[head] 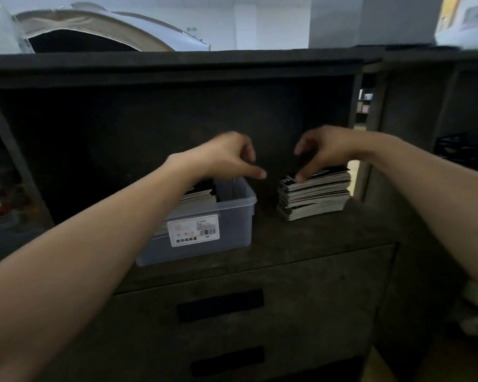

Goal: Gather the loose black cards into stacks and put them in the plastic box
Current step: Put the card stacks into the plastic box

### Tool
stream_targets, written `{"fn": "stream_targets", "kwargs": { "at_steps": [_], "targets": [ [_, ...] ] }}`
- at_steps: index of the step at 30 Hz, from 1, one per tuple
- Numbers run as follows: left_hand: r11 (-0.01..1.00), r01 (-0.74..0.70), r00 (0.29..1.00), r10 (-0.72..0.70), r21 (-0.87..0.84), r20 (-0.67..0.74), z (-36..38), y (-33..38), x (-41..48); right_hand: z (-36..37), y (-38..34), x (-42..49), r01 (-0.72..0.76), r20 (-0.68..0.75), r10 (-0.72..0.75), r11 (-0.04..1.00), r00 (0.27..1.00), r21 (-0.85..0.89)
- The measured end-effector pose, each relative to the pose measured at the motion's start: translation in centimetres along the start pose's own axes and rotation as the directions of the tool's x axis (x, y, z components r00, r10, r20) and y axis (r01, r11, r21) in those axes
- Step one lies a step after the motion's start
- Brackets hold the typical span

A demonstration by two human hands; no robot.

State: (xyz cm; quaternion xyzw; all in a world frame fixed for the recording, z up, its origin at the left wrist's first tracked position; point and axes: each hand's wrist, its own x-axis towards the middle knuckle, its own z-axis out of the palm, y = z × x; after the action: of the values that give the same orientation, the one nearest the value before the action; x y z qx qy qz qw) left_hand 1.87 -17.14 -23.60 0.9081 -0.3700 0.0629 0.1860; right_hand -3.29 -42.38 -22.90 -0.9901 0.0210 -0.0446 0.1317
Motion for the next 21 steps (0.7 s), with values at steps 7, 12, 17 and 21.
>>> {"fn": "stream_targets", "kwargs": {
  "at_steps": [7, 12, 17, 21],
  "targets": [
    [0.990, 0.019, 0.945, -0.063, 0.139, 0.322, 5.9, 5.0, 7.6, 0.9, 4.8, 1.4, -0.043, 0.229, 0.072, 0.991, 0.971, -0.129],
    [0.998, 0.066, 0.910, -0.054, -0.015, 0.412, 8.0, 5.6, 9.6, 1.5, 5.7, 2.4, -0.001, 0.234, 0.029, 0.993, 0.972, -0.121],
    [0.999, 0.051, 0.910, -0.040, -0.016, 0.412, 8.0, 5.8, 9.6, 2.0, 6.0, 1.9, 0.031, 0.232, 0.001, 0.990, 0.973, -0.138],
    [0.999, 0.036, 0.930, -0.024, -0.025, 0.368, 7.6, 5.9, 9.6, 1.5, 6.2, 1.3, 0.041, 0.166, -0.017, 0.989, 0.986, -0.144]
  ]
}}
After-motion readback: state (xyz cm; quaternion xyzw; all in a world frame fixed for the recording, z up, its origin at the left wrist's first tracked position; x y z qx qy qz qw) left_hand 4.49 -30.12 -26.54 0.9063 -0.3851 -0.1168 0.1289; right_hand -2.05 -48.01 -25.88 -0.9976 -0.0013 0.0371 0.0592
